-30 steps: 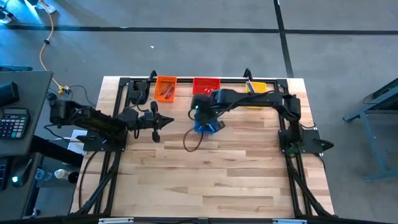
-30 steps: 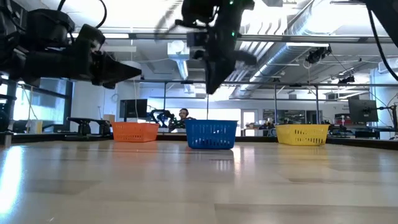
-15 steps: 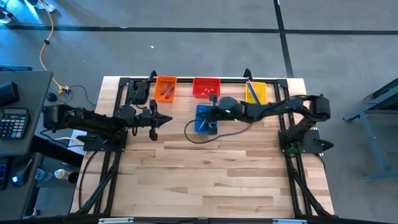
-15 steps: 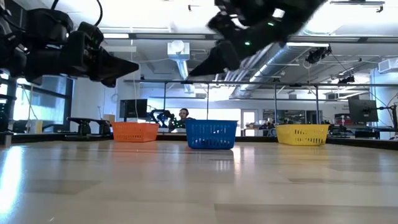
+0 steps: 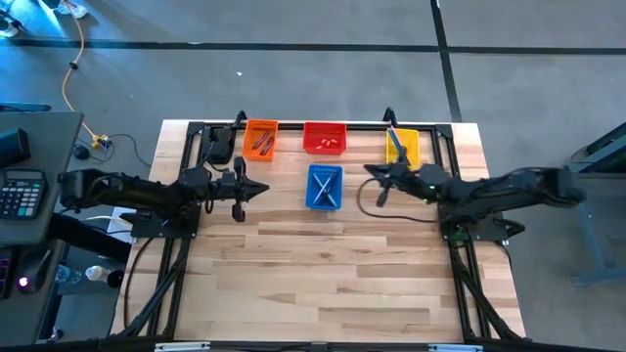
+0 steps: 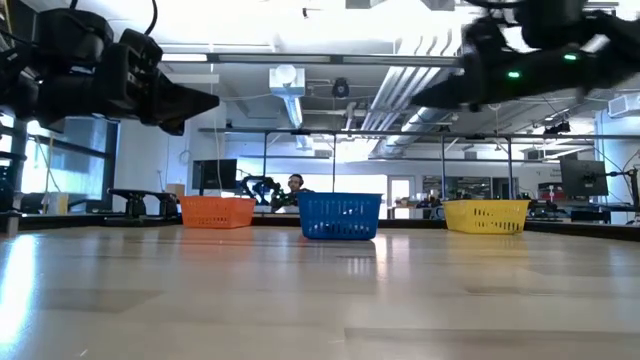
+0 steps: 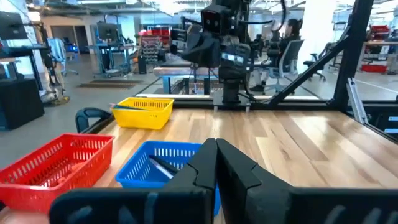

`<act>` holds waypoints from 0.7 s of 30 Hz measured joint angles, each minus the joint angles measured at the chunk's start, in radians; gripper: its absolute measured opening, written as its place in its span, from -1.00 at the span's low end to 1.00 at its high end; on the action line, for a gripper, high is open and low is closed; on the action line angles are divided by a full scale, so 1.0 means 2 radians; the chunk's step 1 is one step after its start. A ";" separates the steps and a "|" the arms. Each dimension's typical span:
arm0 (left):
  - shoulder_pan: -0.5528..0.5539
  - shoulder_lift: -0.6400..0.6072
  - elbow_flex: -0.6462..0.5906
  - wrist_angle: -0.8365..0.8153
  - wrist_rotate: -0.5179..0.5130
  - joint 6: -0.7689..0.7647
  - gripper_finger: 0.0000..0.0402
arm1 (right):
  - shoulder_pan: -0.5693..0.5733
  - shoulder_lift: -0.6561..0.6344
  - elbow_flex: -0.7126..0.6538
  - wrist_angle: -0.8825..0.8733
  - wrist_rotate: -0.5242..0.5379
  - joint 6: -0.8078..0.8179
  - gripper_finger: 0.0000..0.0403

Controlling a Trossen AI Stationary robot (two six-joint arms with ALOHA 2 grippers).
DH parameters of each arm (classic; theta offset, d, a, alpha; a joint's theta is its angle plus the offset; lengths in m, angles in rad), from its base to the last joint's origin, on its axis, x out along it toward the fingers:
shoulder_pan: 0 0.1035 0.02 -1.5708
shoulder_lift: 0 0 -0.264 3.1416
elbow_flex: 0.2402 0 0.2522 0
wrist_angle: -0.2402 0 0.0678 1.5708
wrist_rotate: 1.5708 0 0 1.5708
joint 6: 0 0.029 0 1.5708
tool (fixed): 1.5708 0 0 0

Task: Sort crayons/erasers/pens/pencils in bins
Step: Return to Home Position

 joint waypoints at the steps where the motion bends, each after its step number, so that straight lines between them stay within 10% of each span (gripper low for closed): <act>1: 0.000 -0.007 0.000 -0.010 0.000 0.000 -1.00 | -0.003 -0.024 -0.016 -0.001 0.002 0.004 -1.00; 21: 0.000 -0.180 0.000 -0.223 -0.071 -0.016 -1.00 | -0.060 -0.334 -0.138 -0.177 -0.008 0.031 -1.00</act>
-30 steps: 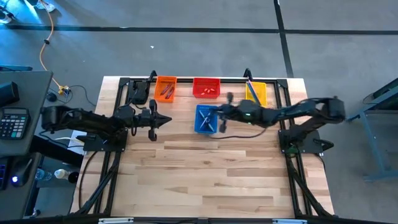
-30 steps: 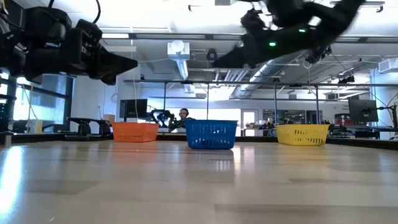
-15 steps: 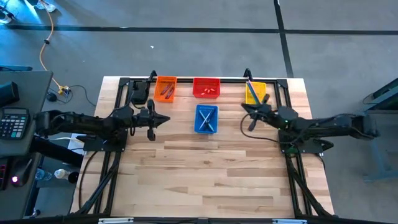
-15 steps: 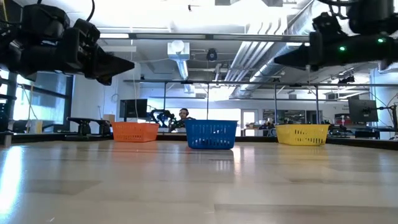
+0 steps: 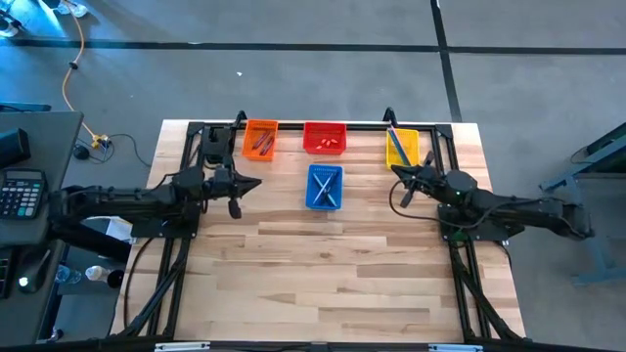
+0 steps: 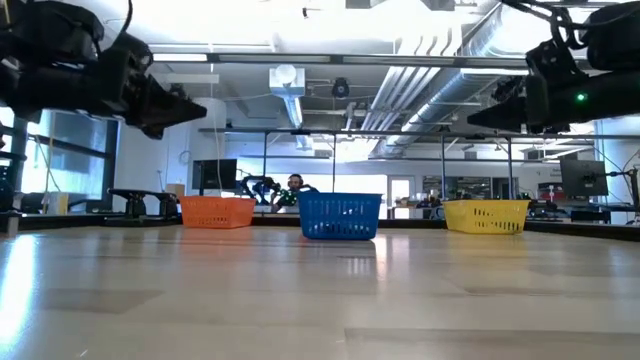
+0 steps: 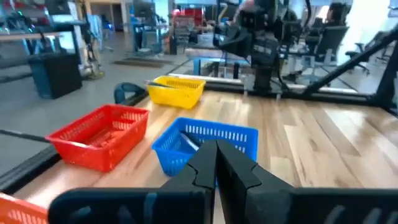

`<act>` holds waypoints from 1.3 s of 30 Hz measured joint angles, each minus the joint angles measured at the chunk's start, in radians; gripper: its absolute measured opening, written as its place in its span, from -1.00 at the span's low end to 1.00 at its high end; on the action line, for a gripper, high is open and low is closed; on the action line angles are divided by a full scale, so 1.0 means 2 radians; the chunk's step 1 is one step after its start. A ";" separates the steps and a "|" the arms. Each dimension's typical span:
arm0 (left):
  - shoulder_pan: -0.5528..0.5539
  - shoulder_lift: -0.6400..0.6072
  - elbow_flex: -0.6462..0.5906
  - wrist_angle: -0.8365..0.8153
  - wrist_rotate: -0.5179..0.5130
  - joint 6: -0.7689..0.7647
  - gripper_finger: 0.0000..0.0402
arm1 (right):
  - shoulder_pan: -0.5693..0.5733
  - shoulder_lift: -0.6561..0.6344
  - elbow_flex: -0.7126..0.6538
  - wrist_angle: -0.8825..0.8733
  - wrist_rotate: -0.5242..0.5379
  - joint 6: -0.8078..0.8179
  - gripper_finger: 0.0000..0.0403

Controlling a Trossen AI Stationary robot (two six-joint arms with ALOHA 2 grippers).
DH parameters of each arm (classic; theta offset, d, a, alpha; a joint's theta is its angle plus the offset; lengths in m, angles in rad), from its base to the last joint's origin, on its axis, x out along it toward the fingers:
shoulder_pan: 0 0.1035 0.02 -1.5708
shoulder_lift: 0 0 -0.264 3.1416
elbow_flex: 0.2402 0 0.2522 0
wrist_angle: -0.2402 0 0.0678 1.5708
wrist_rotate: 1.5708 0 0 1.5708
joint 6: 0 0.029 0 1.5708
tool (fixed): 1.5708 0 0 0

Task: Sort crayons/erasers/pens/pencils in bins
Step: Return to Home Position

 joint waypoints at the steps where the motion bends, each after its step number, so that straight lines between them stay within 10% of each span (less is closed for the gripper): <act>1: 0.000 -0.012 0.000 -0.007 -0.002 0.001 -1.00 | 0.000 -0.011 0.000 -0.011 0.001 0.000 -1.00; 22: 0.000 -0.348 0.001 -0.294 -0.074 -0.010 -1.00 | 0.000 -0.205 0.000 -0.159 0.065 0.000 -1.00; 39: -0.036 -0.341 0.001 -0.308 -0.059 0.008 -1.00 | -0.001 -0.201 -0.001 -0.160 0.064 -0.062 -1.00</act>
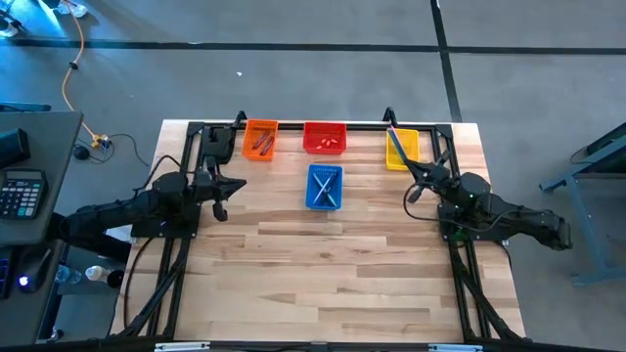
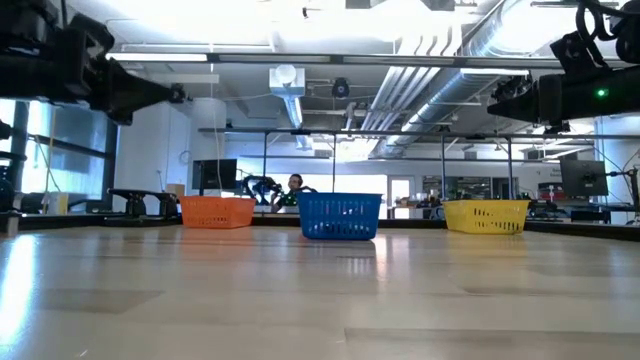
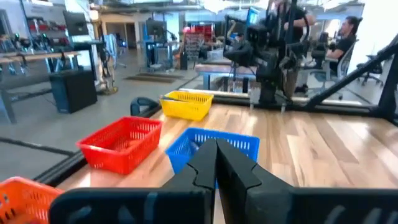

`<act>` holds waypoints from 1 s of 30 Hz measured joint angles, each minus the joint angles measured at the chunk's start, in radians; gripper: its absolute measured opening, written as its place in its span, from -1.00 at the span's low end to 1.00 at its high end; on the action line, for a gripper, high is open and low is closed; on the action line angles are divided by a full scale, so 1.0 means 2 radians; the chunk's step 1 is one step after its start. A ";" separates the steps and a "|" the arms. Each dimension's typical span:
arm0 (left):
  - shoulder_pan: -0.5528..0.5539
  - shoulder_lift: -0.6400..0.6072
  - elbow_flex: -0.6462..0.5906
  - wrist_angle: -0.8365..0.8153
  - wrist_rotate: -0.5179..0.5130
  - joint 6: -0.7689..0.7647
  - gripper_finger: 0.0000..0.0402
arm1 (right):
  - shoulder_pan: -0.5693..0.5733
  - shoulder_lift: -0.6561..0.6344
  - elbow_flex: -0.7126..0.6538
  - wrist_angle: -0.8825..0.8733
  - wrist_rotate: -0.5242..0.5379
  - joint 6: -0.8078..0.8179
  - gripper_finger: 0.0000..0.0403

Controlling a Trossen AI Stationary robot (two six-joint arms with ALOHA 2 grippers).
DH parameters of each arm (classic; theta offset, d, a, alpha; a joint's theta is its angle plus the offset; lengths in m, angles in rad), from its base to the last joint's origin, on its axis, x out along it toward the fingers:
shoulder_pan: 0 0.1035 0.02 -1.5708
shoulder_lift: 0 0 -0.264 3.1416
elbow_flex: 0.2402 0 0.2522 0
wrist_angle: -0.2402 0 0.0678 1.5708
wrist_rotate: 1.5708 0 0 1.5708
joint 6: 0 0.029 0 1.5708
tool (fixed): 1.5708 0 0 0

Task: Sort crayons/erasers/pens/pencils in bins
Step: Return to Home Position

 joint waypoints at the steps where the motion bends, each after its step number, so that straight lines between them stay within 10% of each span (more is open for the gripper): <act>1: 0.000 0.001 0.000 -0.004 0.000 0.001 -1.00 | 0.000 0.000 0.000 0.000 0.000 0.002 -1.00; 30: 0.000 0.003 0.001 0.001 -0.004 -0.005 -1.00 | 0.000 0.000 0.000 0.000 0.000 0.004 -1.00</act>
